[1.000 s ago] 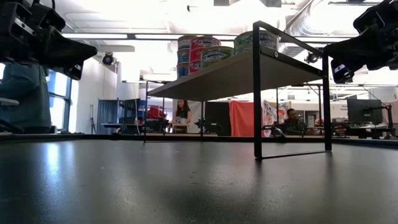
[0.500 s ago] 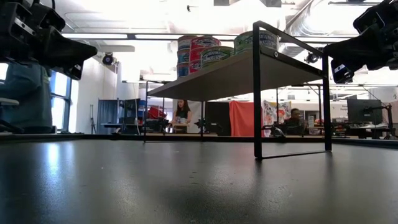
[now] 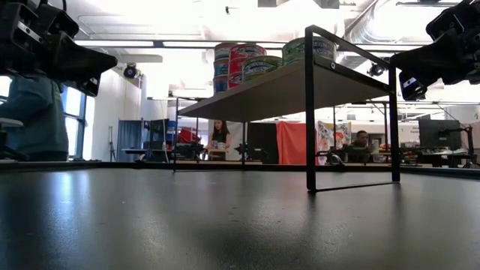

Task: Stack canned seafood by type on shelf
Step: Return to Home Position

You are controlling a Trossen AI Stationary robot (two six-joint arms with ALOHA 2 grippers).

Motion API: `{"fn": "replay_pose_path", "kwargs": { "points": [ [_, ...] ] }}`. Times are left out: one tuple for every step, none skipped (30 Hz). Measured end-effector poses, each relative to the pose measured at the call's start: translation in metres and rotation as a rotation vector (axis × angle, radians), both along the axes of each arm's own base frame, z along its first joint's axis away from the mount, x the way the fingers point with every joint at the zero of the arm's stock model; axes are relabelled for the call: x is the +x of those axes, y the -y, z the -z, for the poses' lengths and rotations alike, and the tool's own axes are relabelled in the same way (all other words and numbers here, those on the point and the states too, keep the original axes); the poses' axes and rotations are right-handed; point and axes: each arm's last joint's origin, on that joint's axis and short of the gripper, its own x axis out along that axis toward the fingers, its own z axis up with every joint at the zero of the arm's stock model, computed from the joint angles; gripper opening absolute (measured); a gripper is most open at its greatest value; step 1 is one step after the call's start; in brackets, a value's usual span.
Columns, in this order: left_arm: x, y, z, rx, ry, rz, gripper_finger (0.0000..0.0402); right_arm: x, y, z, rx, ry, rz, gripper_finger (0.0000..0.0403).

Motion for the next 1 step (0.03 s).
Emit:
{"fn": "replay_pose_path", "kwargs": {
  "points": [
    [0.0000,0.0000,0.0000,0.000,0.000,0.000,0.0000,0.0000,0.0000,0.0000,0.000,0.000,0.000,0.0000]
  ]
}}
